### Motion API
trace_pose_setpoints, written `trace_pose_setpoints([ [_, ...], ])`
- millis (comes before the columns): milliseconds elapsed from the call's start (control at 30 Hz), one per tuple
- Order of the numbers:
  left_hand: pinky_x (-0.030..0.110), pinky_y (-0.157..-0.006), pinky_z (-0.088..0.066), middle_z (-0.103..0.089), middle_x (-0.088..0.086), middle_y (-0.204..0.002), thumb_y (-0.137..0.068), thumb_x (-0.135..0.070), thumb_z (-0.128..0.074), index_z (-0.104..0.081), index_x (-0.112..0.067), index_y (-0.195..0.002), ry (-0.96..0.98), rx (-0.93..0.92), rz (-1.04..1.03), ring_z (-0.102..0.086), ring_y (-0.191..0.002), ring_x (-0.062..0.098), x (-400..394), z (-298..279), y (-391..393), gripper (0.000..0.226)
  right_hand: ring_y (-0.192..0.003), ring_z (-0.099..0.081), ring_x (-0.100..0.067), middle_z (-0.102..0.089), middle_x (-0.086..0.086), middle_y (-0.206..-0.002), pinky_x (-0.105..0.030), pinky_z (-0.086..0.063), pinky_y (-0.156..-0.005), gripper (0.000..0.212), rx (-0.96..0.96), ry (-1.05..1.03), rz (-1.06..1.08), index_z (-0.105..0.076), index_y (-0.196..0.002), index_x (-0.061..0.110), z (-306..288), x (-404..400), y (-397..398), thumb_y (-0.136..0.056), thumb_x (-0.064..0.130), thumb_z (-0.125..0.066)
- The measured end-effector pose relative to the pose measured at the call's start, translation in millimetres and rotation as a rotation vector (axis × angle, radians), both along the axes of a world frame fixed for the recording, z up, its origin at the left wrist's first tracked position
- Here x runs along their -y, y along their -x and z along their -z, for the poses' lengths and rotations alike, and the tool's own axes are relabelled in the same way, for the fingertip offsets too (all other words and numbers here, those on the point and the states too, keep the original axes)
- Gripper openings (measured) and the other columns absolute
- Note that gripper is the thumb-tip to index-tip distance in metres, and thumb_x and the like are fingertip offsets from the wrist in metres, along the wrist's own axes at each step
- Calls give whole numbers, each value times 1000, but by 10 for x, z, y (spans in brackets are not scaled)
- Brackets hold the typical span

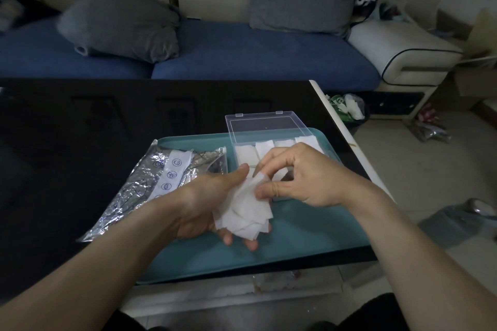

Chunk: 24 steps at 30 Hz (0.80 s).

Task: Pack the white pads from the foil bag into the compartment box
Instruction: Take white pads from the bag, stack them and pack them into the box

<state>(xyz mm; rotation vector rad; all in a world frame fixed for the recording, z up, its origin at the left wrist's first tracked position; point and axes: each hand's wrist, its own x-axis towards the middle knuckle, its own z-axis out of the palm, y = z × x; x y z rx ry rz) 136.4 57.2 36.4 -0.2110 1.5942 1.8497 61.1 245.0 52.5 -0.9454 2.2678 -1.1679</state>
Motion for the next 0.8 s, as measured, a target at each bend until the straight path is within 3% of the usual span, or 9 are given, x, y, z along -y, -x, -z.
trace_pose_setpoints([
  [100,22,-33,-43,-70,29,-98,-101,-54,-29,-56,1,-123,30,-18,2,-70,-62,35,7,2,-3,65,-104,-70,-19,-74,-4,-110,-39,-59,-90,13,79,11,-60,-77,-98,10,-27,-72,13,-86,16,-78],
  [200,21,-33,-43,-70,30,-102,-101,-53,-31,-55,-5,-126,35,-27,-17,-70,-62,36,22,7,2,60,-110,-69,-15,-71,6,-122,-30,-56,-95,7,142,10,-58,-77,-89,15,-76,-209,66,-82,14,-80],
  [300,22,-33,-42,-70,31,-103,-101,-53,-32,-55,-1,-126,81,-43,-11,-70,-64,36,29,23,6,62,-99,-73,-19,-75,2,-115,-18,-57,-73,10,170,21,-39,-78,-88,15,-110,-236,49,-80,10,-81],
  [333,22,-33,-42,-70,30,-102,-102,-52,-33,-55,0,-125,102,-49,-7,-70,-64,36,28,29,10,62,-95,-74,-20,-76,-2,-111,-19,-57,-70,12,168,16,-43,-79,-89,15,-112,-221,38,-79,9,-82],
  [467,21,-32,-39,-71,30,-94,-102,-53,-33,-56,5,-117,172,-71,19,-69,-60,35,-11,58,20,64,-95,-72,-18,-77,-3,-100,-29,-59,-87,13,66,-52,-40,-80,-86,15,-52,-96,-9,-75,17,-86],
  [600,20,-32,-37,-71,29,-91,-104,-51,-32,-57,3,-115,150,-67,6,-69,-58,34,-58,71,13,60,-74,-71,-12,-77,2,-79,-31,-59,-74,13,-37,-84,23,-79,-78,18,-27,-9,-27,-72,18,-90],
  [700,20,-32,-38,-70,28,-95,-104,-49,-31,-54,1,-124,77,-57,-60,-69,-59,34,-51,71,22,59,-72,-73,-13,-76,6,-75,-35,-59,-74,17,-99,-39,136,-77,-74,20,-47,-29,-1,-67,19,-93],
  [800,22,-33,-40,-69,30,-103,-105,-50,-26,-52,-2,-132,-44,-50,-119,-70,-64,36,-12,56,51,60,-68,-71,-13,-76,0,-75,-35,-61,-71,22,-44,71,218,-75,-76,15,-58,-104,48,-63,16,-93],
])
